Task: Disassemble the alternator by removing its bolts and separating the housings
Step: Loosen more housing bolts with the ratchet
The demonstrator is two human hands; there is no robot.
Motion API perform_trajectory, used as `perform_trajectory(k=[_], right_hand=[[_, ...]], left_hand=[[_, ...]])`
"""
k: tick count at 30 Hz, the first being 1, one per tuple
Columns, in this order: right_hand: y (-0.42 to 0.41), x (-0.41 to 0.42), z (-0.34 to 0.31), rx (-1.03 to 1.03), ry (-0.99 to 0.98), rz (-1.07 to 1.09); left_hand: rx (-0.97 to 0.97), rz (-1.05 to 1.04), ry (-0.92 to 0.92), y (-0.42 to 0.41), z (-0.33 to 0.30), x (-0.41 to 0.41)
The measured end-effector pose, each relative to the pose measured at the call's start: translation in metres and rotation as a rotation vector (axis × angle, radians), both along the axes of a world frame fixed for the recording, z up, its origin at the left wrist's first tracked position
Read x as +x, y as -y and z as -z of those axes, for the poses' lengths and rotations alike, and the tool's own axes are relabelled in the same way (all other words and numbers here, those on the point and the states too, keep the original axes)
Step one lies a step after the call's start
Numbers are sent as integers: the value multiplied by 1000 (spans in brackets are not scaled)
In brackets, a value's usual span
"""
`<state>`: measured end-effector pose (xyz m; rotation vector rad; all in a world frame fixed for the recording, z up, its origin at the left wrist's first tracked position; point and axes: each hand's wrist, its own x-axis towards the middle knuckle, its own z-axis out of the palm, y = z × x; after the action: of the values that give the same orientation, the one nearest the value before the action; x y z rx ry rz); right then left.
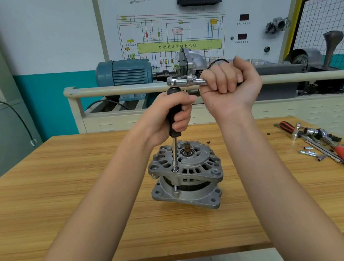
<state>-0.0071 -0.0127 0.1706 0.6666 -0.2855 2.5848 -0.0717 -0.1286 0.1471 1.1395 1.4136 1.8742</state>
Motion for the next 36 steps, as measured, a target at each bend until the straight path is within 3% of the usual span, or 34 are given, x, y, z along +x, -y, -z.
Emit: perform_trajectory(k=[3,6,10,14,19,23,25,30,36], right_hand=[[2,-1,-1,-3,2,33],[10,5,4,145,-69,179],[33,12,12,460,-242,597],[50,17,20,643,-291,928],[27,16,6,468,-211,551],[0,4,-1,110,0,116],[-5,-3,-1,-11,41,29],[3,1,6,110,-48,162],[38,11,17,569,-282,819]], left_hand=[[-15,16,26,-3,1,0],[10,-232,4,-9,3,6],[47,-597,-5,-22,5,15],[71,-677,-60,-25,7,18],[-10,-486,-74,-13,2,12],[-12,-207,-48,-5,0,3],[-21,-115,-20,-5,2,2],[-16,-214,-49,-10,5,2],[31,-523,-87,-21,9,8]])
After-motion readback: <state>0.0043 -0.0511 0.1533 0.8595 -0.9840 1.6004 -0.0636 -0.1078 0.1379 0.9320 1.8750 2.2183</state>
